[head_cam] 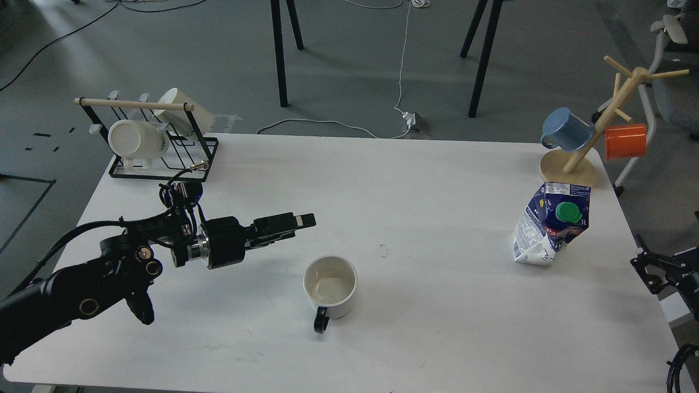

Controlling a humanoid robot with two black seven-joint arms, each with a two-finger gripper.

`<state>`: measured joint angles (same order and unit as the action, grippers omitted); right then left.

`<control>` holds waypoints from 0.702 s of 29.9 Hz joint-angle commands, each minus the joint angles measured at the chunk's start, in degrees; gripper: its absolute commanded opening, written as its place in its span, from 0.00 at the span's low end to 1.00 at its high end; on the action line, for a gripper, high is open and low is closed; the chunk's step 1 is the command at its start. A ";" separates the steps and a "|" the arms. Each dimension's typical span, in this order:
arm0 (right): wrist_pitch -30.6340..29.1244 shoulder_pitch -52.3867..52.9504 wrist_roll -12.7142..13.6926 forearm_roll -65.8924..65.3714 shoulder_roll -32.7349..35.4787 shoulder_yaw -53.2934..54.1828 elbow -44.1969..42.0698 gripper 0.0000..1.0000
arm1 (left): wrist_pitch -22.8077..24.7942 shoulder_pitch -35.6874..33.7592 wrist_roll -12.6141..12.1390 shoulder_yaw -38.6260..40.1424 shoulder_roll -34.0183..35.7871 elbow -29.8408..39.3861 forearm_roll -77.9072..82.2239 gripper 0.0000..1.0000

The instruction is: Place cup and milk with both arms

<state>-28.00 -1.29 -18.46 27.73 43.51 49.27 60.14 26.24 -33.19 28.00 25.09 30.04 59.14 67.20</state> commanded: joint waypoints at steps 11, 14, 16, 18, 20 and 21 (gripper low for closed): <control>0.00 -12.42 -0.70 0.57 -9.50 -2.33 14.92 0.98 | 1.76 2.07 0.00 2.33 2.65 -2.01 -7.96 0.99; 0.00 -11.72 -0.79 1.00 -9.59 -1.90 14.91 0.98 | 1.76 2.77 0.00 2.33 2.56 -2.10 -7.70 0.99; 0.00 -11.11 -0.79 1.18 -9.76 -1.72 14.91 0.98 | 1.76 3.13 0.00 2.33 2.65 -2.10 -7.70 0.99; 0.00 -9.79 -0.79 1.44 -9.85 -2.15 14.91 0.98 | 1.76 3.22 0.00 2.33 2.65 -2.10 -7.70 0.99; 0.00 -9.00 -0.79 1.45 -9.94 -2.33 14.91 0.98 | 1.76 3.48 0.00 2.33 2.65 -2.10 -7.70 0.99; 0.00 -8.73 -0.79 1.45 -9.94 -2.33 14.91 0.98 | 1.76 3.83 0.00 2.33 2.56 -2.10 -7.70 0.99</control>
<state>-28.00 -11.10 -19.25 29.10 33.64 47.20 75.06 28.01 -29.94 28.00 27.42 32.67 57.04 59.49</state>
